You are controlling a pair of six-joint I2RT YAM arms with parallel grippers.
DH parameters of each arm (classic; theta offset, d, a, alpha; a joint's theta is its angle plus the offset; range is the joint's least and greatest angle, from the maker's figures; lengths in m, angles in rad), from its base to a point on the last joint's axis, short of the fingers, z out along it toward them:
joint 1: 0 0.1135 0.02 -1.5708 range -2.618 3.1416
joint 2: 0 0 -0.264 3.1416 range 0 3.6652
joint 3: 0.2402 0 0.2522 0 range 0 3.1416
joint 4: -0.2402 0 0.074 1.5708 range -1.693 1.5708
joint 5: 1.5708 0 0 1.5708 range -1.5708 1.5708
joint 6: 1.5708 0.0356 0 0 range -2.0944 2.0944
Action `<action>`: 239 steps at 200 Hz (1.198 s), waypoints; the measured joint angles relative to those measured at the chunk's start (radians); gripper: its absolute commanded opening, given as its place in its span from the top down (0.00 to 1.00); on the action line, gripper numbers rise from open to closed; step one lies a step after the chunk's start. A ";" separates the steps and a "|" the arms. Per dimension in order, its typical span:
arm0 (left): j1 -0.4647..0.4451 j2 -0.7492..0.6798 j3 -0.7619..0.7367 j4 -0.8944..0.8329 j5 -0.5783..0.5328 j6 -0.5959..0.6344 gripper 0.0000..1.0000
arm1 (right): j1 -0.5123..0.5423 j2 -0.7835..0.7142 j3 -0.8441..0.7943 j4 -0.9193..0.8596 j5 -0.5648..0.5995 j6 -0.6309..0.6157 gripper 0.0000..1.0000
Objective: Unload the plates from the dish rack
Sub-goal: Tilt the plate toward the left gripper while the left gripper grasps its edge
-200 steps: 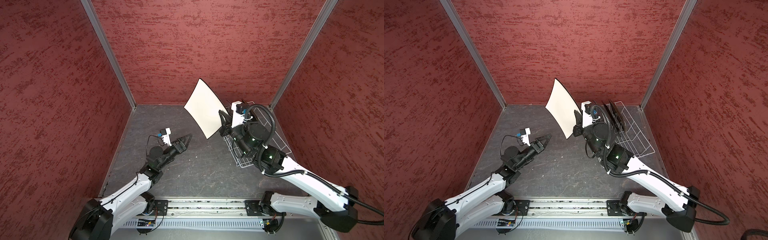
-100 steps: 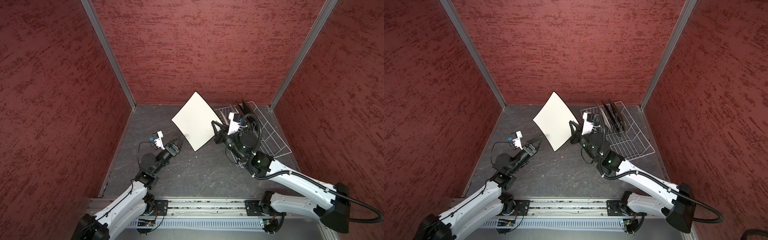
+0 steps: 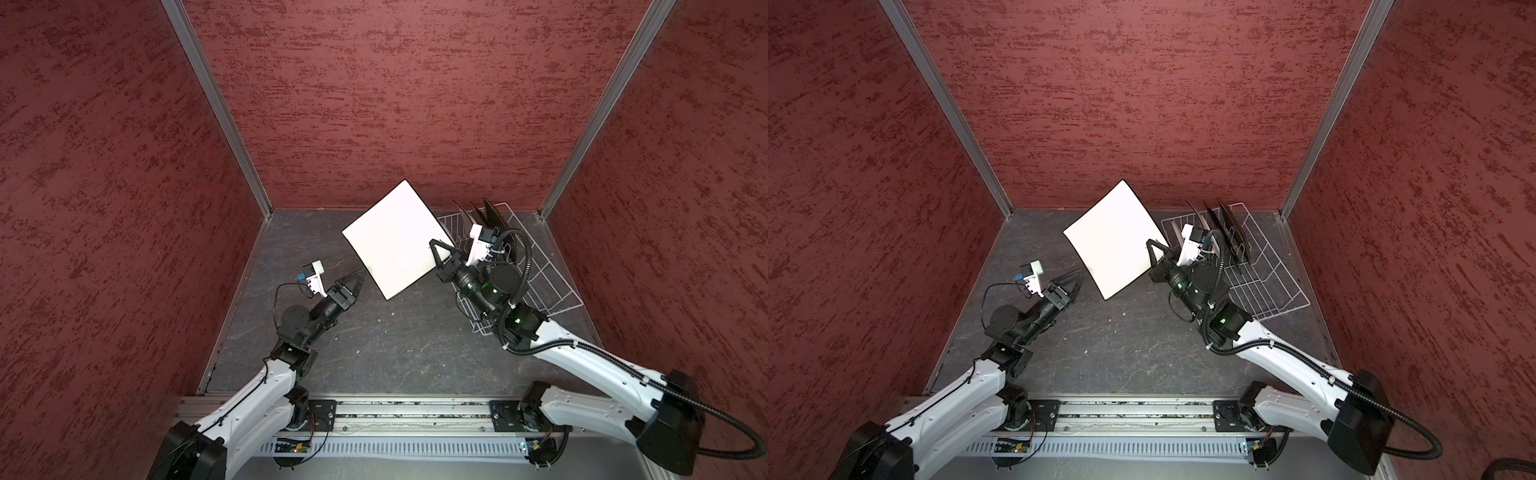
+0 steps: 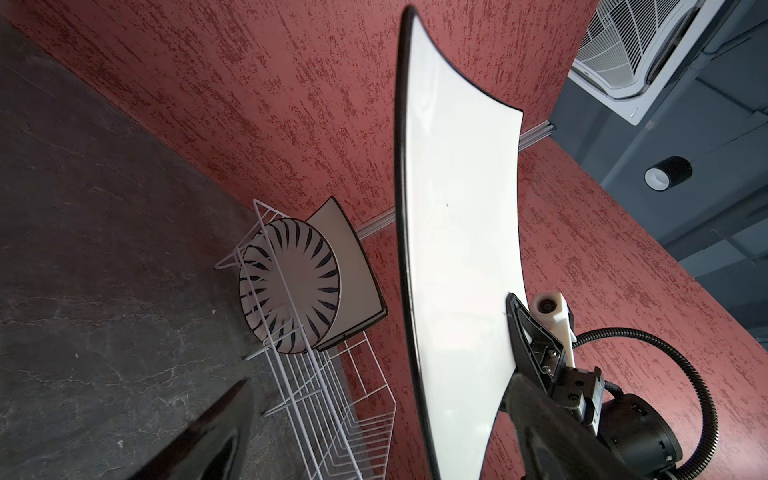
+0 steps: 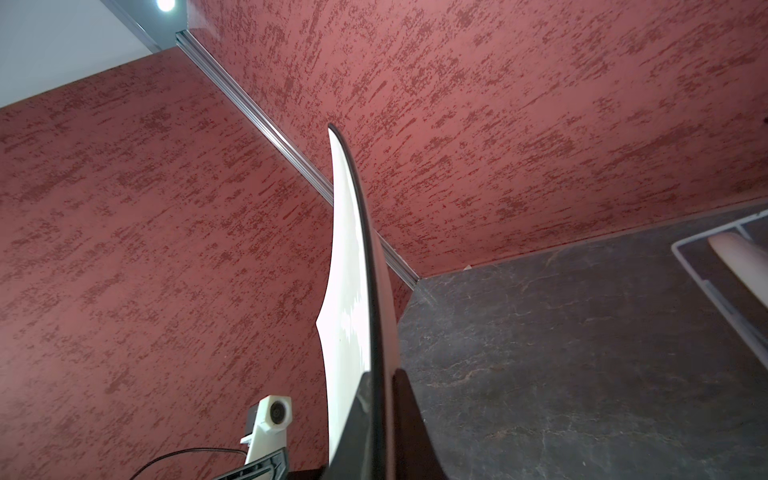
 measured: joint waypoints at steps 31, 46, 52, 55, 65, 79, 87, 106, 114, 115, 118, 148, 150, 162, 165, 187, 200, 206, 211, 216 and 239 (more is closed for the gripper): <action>0.019 0.058 0.000 0.070 0.022 -0.027 0.16 | -0.015 0.024 -0.027 0.051 -0.067 0.068 1.00; 0.022 0.081 0.000 0.107 0.031 -0.040 0.17 | -0.021 0.038 -0.036 0.066 -0.095 0.091 1.00; 0.024 0.087 0.000 0.122 0.036 -0.045 0.20 | -0.024 0.042 -0.042 0.074 -0.104 0.101 1.00; 0.024 0.090 0.000 0.128 0.037 -0.046 0.21 | -0.025 0.043 -0.045 0.076 -0.108 0.106 1.00; 0.024 0.095 0.002 0.143 0.043 -0.052 0.26 | -0.028 0.048 -0.056 0.088 -0.121 0.119 1.00; 0.024 0.100 0.003 0.158 0.045 -0.058 0.30 | -0.035 0.054 -0.076 0.111 -0.142 0.143 1.00; 0.025 0.100 0.003 0.166 0.045 -0.065 0.33 | -0.039 0.060 -0.086 0.125 -0.154 0.158 1.00; 0.026 0.101 0.005 0.178 0.046 -0.069 0.36 | -0.050 0.082 -0.092 0.148 -0.183 0.188 1.00; 0.026 0.101 0.007 0.178 0.047 -0.072 0.38 | -0.054 0.094 -0.092 0.157 -0.196 0.201 1.00; 0.026 0.101 0.007 0.178 0.047 -0.072 0.39 | -0.055 0.095 -0.092 0.158 -0.198 0.202 1.00; 0.026 0.101 0.008 0.178 0.048 -0.072 0.39 | -0.056 0.098 -0.092 0.161 -0.201 0.205 1.00; 0.026 0.101 0.009 0.182 0.056 -0.075 0.47 | -0.063 0.115 -0.092 0.175 -0.235 0.227 1.00; 0.026 0.101 0.009 0.182 0.056 -0.074 0.48 | -0.063 0.115 -0.092 0.176 -0.238 0.228 1.00; 0.026 0.101 0.009 0.181 0.062 -0.077 0.52 | -0.063 0.119 -0.092 0.183 -0.247 0.235 1.00; 0.026 0.101 0.009 0.181 0.063 -0.074 0.53 | -0.063 0.120 -0.092 0.185 -0.249 0.236 1.00; 0.026 0.101 0.009 0.181 0.066 -0.077 0.58 | -0.065 0.126 -0.092 0.201 -0.258 0.251 1.00; 0.026 0.101 0.010 0.181 0.068 -0.076 0.62 | -0.069 0.133 -0.093 0.219 -0.263 0.266 1.00; 0.026 0.101 0.010 0.181 0.068 -0.075 0.64 | -0.071 0.137 -0.095 0.232 -0.266 0.272 1.00; 0.026 0.101 0.010 0.182 0.069 -0.076 0.65 | -0.072 0.141 -0.099 0.245 -0.267 0.277 1.00; 0.026 0.101 0.010 0.183 0.071 -0.079 0.66 | -0.074 0.145 -0.104 0.256 -0.269 0.284 1.00; 0.026 0.101 0.012 0.185 0.071 -0.076 0.71 | -0.079 0.159 -0.141 0.314 -0.269 0.320 1.00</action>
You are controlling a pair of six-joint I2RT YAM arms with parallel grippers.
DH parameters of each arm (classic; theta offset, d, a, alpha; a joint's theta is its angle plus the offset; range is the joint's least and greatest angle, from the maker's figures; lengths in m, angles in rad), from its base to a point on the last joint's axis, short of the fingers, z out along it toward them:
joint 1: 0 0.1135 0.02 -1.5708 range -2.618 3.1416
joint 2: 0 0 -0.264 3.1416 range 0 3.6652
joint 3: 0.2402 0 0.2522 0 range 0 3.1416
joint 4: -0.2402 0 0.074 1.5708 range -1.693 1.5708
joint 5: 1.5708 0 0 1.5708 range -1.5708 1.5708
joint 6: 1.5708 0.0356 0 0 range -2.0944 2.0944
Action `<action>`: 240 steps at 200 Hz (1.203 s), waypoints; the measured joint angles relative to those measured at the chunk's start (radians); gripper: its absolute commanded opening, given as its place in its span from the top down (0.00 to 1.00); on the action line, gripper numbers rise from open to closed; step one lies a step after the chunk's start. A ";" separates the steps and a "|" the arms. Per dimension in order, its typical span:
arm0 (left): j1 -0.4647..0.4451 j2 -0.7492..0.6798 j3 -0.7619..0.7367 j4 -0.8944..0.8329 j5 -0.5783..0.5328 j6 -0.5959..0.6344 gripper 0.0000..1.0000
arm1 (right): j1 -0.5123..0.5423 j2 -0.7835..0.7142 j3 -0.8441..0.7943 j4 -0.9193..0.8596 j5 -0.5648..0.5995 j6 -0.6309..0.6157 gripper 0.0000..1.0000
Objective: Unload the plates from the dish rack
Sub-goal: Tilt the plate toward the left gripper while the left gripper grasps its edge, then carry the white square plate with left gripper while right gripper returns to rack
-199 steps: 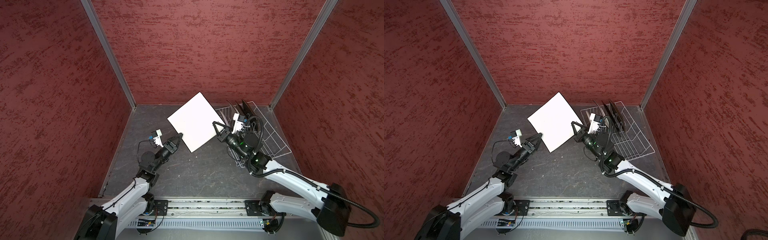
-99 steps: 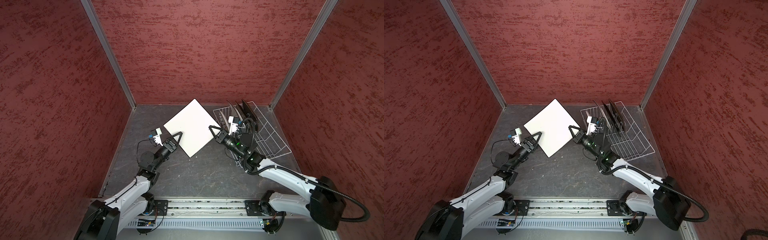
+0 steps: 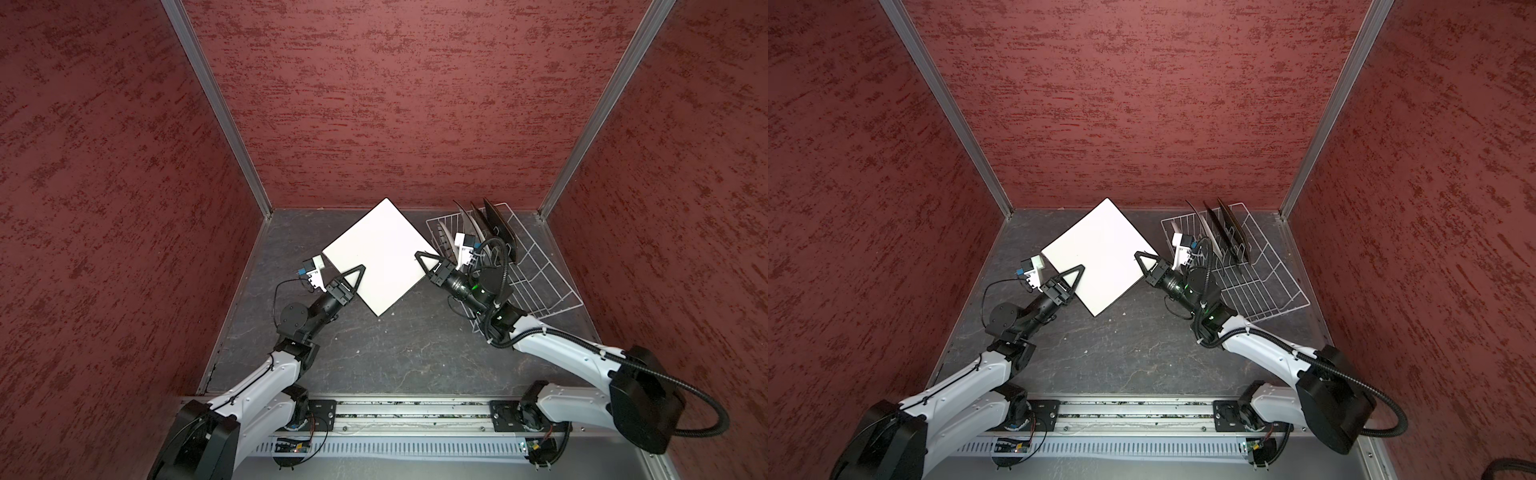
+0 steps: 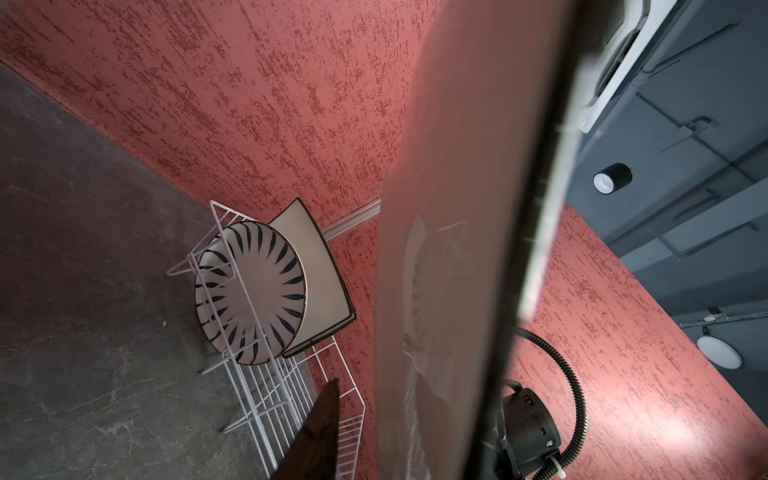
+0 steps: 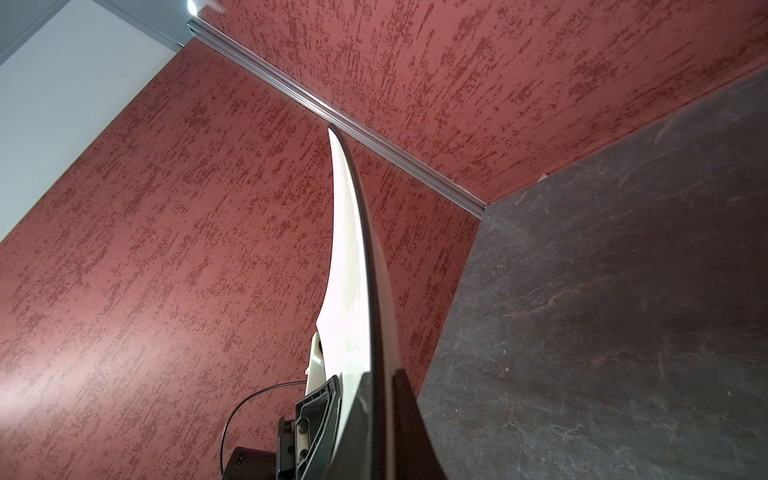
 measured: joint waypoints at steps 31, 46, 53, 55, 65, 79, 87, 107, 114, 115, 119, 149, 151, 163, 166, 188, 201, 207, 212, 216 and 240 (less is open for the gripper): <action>0.001 0.002 0.000 -0.007 -0.001 -0.003 0.82 | -0.004 0.042 -0.019 0.059 -0.004 0.046 1.00; 0.005 0.003 0.000 -0.020 -0.008 -0.015 0.95 | -0.004 0.057 -0.019 0.091 -0.010 0.037 1.00; 0.006 0.004 0.002 -0.032 -0.009 -0.012 1.00 | -0.004 0.063 -0.019 0.105 -0.011 0.017 1.00; 0.006 0.005 0.002 -0.028 -0.010 -0.019 1.00 | -0.004 0.066 -0.019 0.110 -0.011 0.012 1.00; 0.008 0.005 0.002 -0.038 -0.010 -0.023 1.00 | -0.005 0.075 -0.019 0.115 -0.013 0.014 1.00; 0.009 0.005 0.002 -0.037 -0.011 -0.023 1.00 | -0.005 0.086 -0.019 0.127 -0.021 0.024 1.00; 0.010 0.004 0.002 -0.037 -0.010 -0.023 1.00 | -0.006 0.088 -0.019 0.133 -0.022 0.027 1.00; 0.012 -0.004 0.002 -0.039 -0.009 -0.019 1.00 | -0.012 0.090 -0.023 0.144 -0.022 0.030 0.82; 0.012 -0.006 0.002 -0.040 -0.007 -0.019 1.00 | -0.013 0.090 -0.026 0.156 -0.022 0.050 0.71; 0.012 -0.007 0.002 -0.040 -0.007 -0.019 1.00 | -0.013 0.090 -0.026 0.158 -0.022 0.055 0.69; 0.013 -0.008 0.002 -0.041 -0.007 -0.018 1.00 | -0.015 0.090 -0.027 0.171 -0.022 0.071 0.65; 0.019 -0.020 0.000 -0.063 0.007 -0.018 1.00 | -0.039 0.080 -0.028 0.239 -0.020 0.136 0.39; 0.019 -0.020 -0.001 -0.063 0.007 -0.019 1.00 | -0.040 0.077 -0.028 0.239 -0.020 0.137 0.38; 0.024 -0.023 -0.005 -0.068 0.015 -0.021 1.00 | -0.045 0.064 -0.030 0.238 -0.018 0.149 0.31; 0.026 -0.023 -0.005 -0.068 0.018 -0.021 1.00 | -0.045 0.060 -0.032 0.237 -0.017 0.152 0.30; 0.035 -0.027 -0.006 -0.077 0.032 -0.022 1.00 | -0.049 0.013 -0.059 0.224 -0.006 0.157 0.15; 0.039 -0.031 -0.013 -0.083 0.032 -0.029 1.00 | -0.055 -0.035 -0.082 0.192 0.011 0.157 0.08; 0.041 -0.031 -0.015 -0.085 0.031 -0.034 1.00 | -0.057 -0.063 -0.092 0.175 0.021 0.158 0.05; 0.042 -0.031 -0.017 -0.087 0.029 -0.041 1.00 | -0.059 -0.088 -0.101 0.159 0.031 0.156 0.03; 0.042 -0.032 -0.018 -0.092 0.028 -0.043 1.00 | -0.060 -0.106 -0.107 0.146 0.037 0.153 0.02; 0.046 -0.037 -0.018 -0.109 0.018 -0.069 1.00 | -0.065 -0.239 -0.129 0.052 0.077 0.140 0.01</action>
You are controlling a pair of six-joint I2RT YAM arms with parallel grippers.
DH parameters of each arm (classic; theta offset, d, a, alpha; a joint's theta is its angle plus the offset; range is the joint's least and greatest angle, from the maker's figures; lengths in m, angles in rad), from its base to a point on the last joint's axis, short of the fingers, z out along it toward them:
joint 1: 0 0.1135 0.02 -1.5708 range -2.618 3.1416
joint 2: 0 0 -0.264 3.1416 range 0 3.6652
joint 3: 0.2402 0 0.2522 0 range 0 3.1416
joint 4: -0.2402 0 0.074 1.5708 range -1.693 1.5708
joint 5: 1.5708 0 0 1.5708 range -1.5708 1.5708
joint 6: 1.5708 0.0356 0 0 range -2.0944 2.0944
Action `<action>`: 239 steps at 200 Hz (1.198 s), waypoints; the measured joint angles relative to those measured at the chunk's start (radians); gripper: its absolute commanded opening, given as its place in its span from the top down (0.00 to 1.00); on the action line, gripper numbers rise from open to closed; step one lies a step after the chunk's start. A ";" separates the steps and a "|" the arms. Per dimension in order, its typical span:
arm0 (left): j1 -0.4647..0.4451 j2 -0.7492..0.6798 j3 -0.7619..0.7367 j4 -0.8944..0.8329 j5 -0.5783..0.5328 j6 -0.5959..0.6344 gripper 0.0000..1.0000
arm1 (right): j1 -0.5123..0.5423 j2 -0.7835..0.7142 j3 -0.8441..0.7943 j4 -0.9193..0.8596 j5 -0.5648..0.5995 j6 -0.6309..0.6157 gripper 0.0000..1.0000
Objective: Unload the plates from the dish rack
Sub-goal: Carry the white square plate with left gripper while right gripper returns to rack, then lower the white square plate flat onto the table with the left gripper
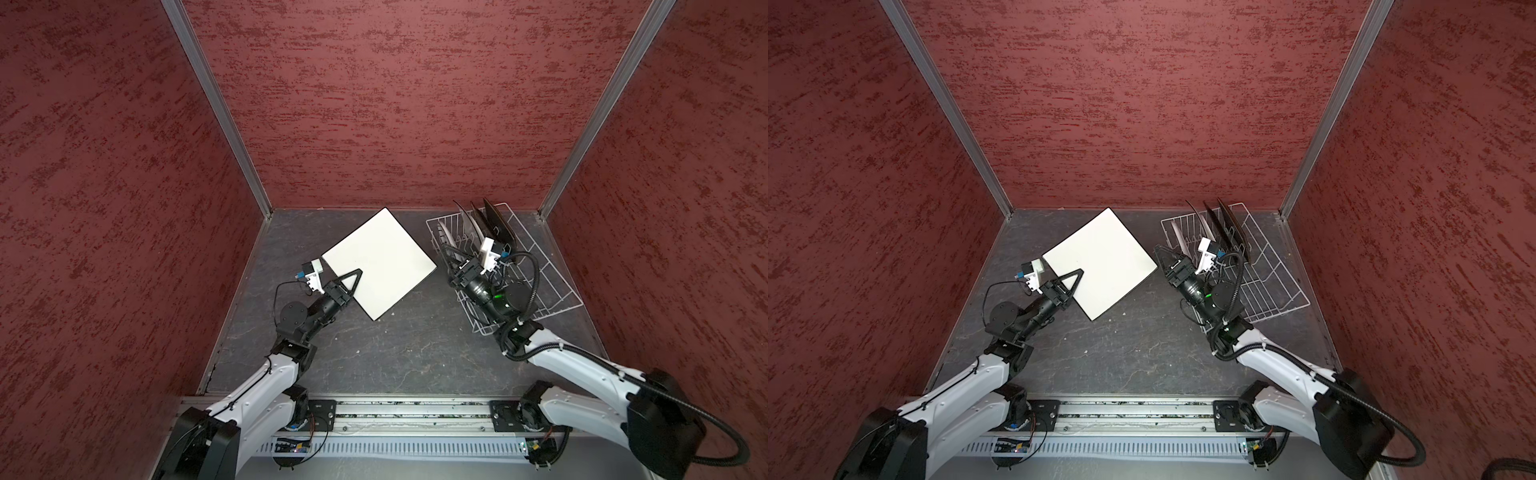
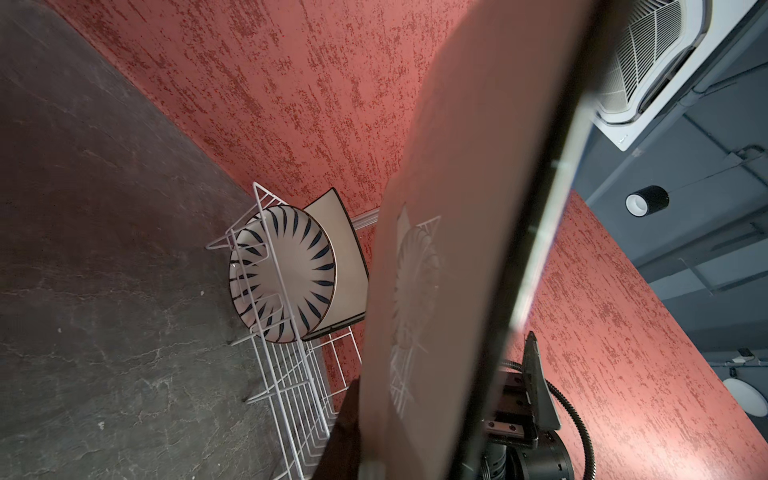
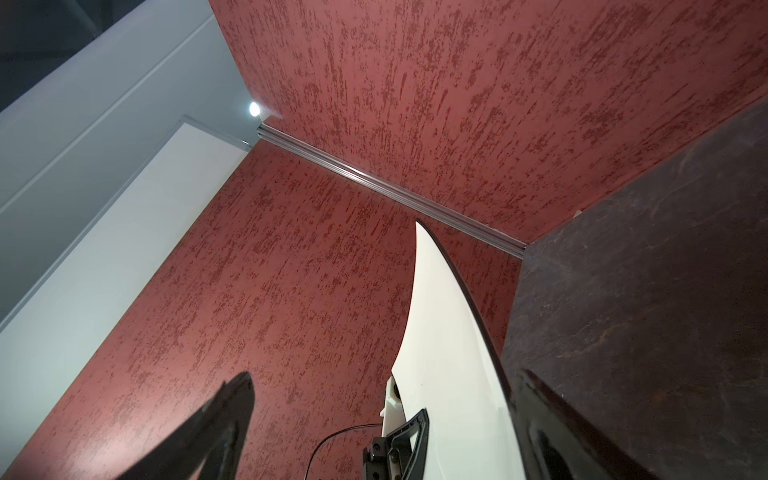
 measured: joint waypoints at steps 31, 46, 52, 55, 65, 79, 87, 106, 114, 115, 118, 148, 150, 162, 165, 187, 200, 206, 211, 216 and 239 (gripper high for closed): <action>0.000 -0.057 0.000 -0.027 -0.019 -0.029 1.00 | -0.002 -0.179 -0.005 -0.136 0.053 -0.031 0.01; 0.001 -0.114 0.001 -0.066 -0.036 -0.024 1.00 | -0.005 -0.245 -0.003 -0.203 0.067 -0.056 0.01; 0.001 -0.137 0.004 -0.090 -0.044 -0.017 1.00 | -0.007 -0.266 0.000 -0.235 0.071 -0.068 0.01; 0.001 -0.152 0.010 -0.111 -0.050 -0.012 1.00 | -0.011 -0.280 0.005 -0.262 0.071 -0.077 0.01; 0.001 -0.182 0.027 -0.162 -0.061 0.004 1.00 | -0.020 -0.302 0.019 -0.320 0.071 -0.103 0.01; 0.004 -0.208 0.068 -0.237 -0.080 0.027 1.00 | -0.037 -0.322 0.051 -0.402 0.071 -0.137 0.01; 0.009 -0.216 0.092 -0.270 -0.089 0.036 1.00 | -0.046 -0.327 0.073 -0.446 0.071 -0.153 0.01; 0.024 -0.224 0.141 -0.320 -0.119 0.048 1.00 | -0.060 -0.332 0.109 -0.497 0.071 -0.192 0.01; 0.029 -0.226 0.153 -0.333 -0.136 0.048 1.00 | -0.063 -0.333 0.117 -0.510 0.070 -0.204 0.01; 0.029 -0.227 0.155 -0.333 -0.137 0.048 1.00 | -0.064 -0.334 0.117 -0.511 0.070 -0.206 0.01; 0.030 -0.227 0.158 -0.338 -0.146 0.048 1.00 | -0.064 -0.334 0.119 -0.515 0.070 -0.208 0.01; 0.032 -0.229 0.165 -0.386 -0.214 0.044 1.00 | -0.075 -0.323 0.141 -0.563 0.066 -0.233 0.01; 0.032 -0.229 0.165 -0.392 -0.220 0.042 1.00 | -0.076 -0.320 0.145 -0.566 0.066 -0.235 0.01; 0.034 -0.227 0.165 -0.427 -0.258 0.036 1.00 | -0.082 -0.300 0.166 -0.575 0.058 -0.244 0.01; 0.035 -0.227 0.165 -0.437 -0.268 0.033 1.00 | -0.084 -0.292 0.174 -0.576 0.056 -0.246 0.01; 0.054 -0.212 0.165 -0.489 -0.336 0.014 1.00 | -0.095 -0.231 0.215 -0.578 0.041 -0.258 0.01; 0.080 -0.198 0.165 -0.512 -0.365 0.002 1.00 | -0.101 -0.196 0.224 -0.576 0.034 -0.264 0.01; 0.094 -0.192 0.165 -0.522 -0.377 -0.004 1.00 | -0.105 -0.180 0.225 -0.577 0.029 -0.266 0.01; 0.105 -0.186 0.165 -0.529 -0.386 -0.008 1.00 | -0.108 -0.166 0.225 -0.577 0.025 -0.268 0.01; 0.118 -0.179 0.165 -0.536 -0.397 -0.013 1.00 | -0.112 -0.151 0.225 -0.577 0.020 -0.269 0.01; 0.155 -0.158 0.164 -0.557 -0.456 -0.018 1.00 | -0.129 -0.093 0.244 -0.592 -0.014 -0.285 0.01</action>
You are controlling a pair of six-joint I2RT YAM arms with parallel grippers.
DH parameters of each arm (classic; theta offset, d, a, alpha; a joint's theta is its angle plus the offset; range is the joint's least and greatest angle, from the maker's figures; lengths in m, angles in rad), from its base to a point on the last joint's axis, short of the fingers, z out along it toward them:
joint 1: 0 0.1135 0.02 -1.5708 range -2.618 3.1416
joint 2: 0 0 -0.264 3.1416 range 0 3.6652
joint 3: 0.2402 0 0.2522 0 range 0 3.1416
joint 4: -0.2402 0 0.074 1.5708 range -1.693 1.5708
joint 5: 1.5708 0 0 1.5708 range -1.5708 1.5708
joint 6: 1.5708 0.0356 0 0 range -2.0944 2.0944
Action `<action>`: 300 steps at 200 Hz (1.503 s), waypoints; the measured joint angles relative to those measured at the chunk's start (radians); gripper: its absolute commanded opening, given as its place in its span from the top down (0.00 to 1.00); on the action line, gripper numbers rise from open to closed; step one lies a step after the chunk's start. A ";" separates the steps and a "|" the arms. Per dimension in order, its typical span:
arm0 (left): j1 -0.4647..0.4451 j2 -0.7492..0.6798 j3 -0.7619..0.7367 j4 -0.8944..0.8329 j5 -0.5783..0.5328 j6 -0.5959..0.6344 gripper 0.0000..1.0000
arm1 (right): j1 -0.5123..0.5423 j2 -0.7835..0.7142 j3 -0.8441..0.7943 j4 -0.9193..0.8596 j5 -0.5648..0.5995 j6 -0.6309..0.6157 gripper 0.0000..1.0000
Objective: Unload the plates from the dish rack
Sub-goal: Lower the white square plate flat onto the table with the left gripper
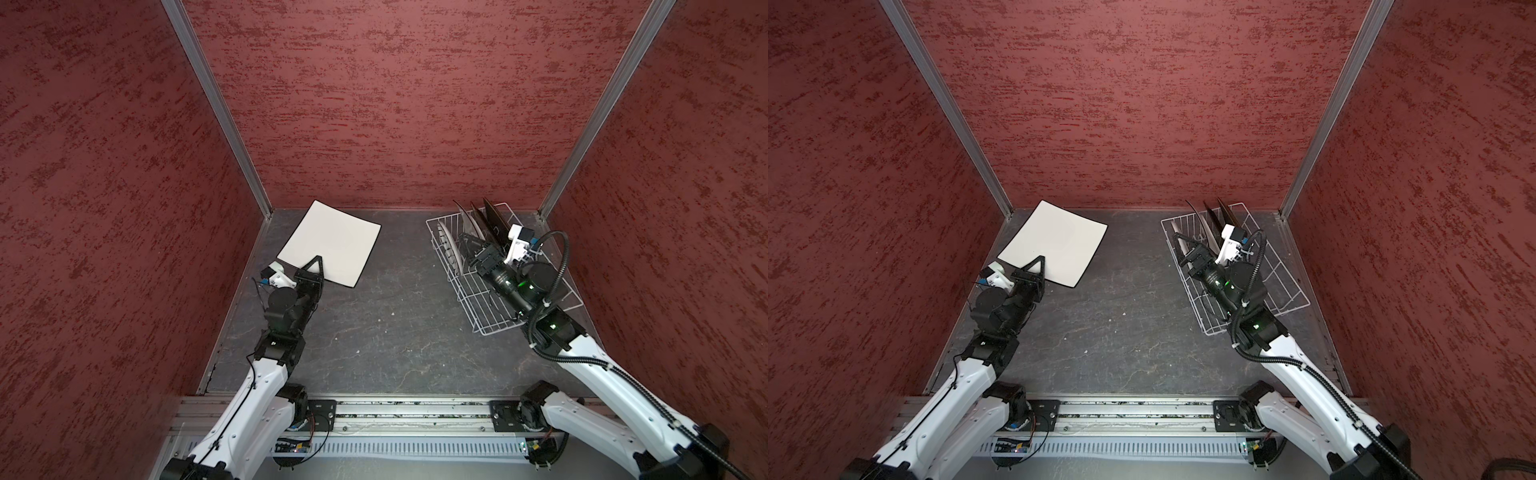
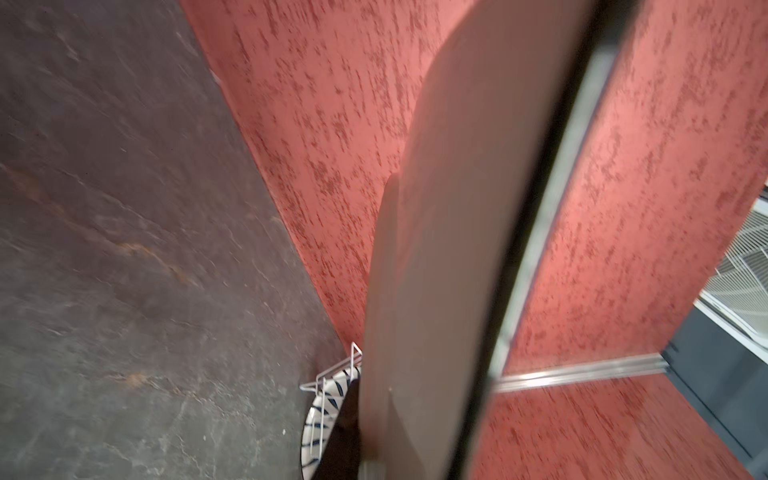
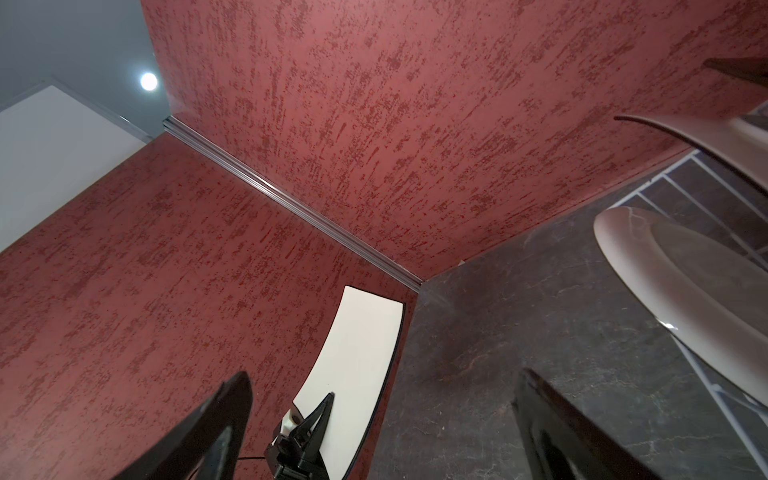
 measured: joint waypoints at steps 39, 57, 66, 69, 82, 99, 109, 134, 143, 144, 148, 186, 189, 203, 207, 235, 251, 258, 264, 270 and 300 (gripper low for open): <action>0.067 0.073 -0.029 0.039 -0.048 0.000 1.00 | -0.015 0.029 0.042 -0.006 -0.048 -0.043 0.01; 0.132 0.167 -0.043 0.080 -0.027 0.005 1.00 | -0.017 0.031 0.042 -0.006 -0.055 -0.056 0.01; 0.169 0.224 -0.050 0.109 -0.012 0.004 1.00 | -0.019 0.033 0.042 -0.005 -0.057 -0.059 0.01; 0.180 0.243 -0.053 0.121 -0.007 0.004 1.00 | -0.020 0.034 0.042 -0.004 -0.057 -0.061 0.01; 0.227 0.328 -0.063 0.174 0.014 -0.001 1.00 | -0.022 0.040 0.042 0.007 -0.059 -0.061 0.01; 0.264 0.419 -0.066 0.234 0.024 0.002 1.00 | -0.023 0.045 0.038 0.035 -0.061 -0.057 0.01; 0.273 0.461 -0.066 0.274 0.029 0.008 1.00 | -0.023 0.048 0.035 0.058 -0.063 -0.056 0.01; 0.288 0.555 -0.066 0.393 0.056 0.020 1.00 | -0.023 0.064 0.037 0.082 -0.068 -0.061 0.01; 0.298 0.595 -0.065 0.442 0.076 0.019 1.00 | -0.024 0.079 0.042 0.082 -0.071 -0.064 0.01; 0.299 0.598 -0.064 0.446 0.077 0.019 1.00 | -0.024 0.080 0.042 0.082 -0.071 -0.064 0.01; 0.304 0.616 -0.062 0.464 0.087 0.018 1.00 | -0.024 0.087 0.045 0.082 -0.072 -0.065 0.01; 0.369 0.862 -0.006 0.663 0.144 -0.014 1.00 | -0.027 0.162 0.084 0.089 -0.097 -0.064 0.01; 0.374 0.882 -0.002 0.679 0.150 -0.021 1.00 | -0.027 0.169 0.089 0.089 -0.100 -0.064 0.01; 0.396 0.974 0.023 0.748 0.172 -0.050 1.00 | -0.027 0.196 0.113 0.093 -0.113 -0.064 0.01; 0.401 0.994 0.032 0.758 0.177 -0.056 1.00 | -0.027 0.202 0.117 0.095 -0.117 -0.064 0.01; 0.412 1.074 0.081 0.799 0.201 -0.074 1.00 | -0.027 0.218 0.125 0.105 -0.130 -0.061 0.01; 0.412 1.102 0.105 0.829 0.220 -0.084 1.00 | -0.027 0.220 0.125 0.105 -0.131 -0.060 0.01; 0.412 1.117 0.116 0.843 0.227 -0.090 1.00 | -0.027 0.220 0.125 0.105 -0.131 -0.059 0.01; 0.412 1.130 0.126 0.855 0.231 -0.094 1.00 | -0.027 0.220 0.125 0.105 -0.131 -0.059 0.01; 0.412 1.141 0.133 0.863 0.232 -0.097 1.00 | -0.027 0.220 0.125 0.105 -0.131 -0.058 0.01; 0.414 1.176 0.146 0.872 0.235 -0.114 1.00 | -0.028 0.220 0.125 0.101 -0.131 -0.058 0.01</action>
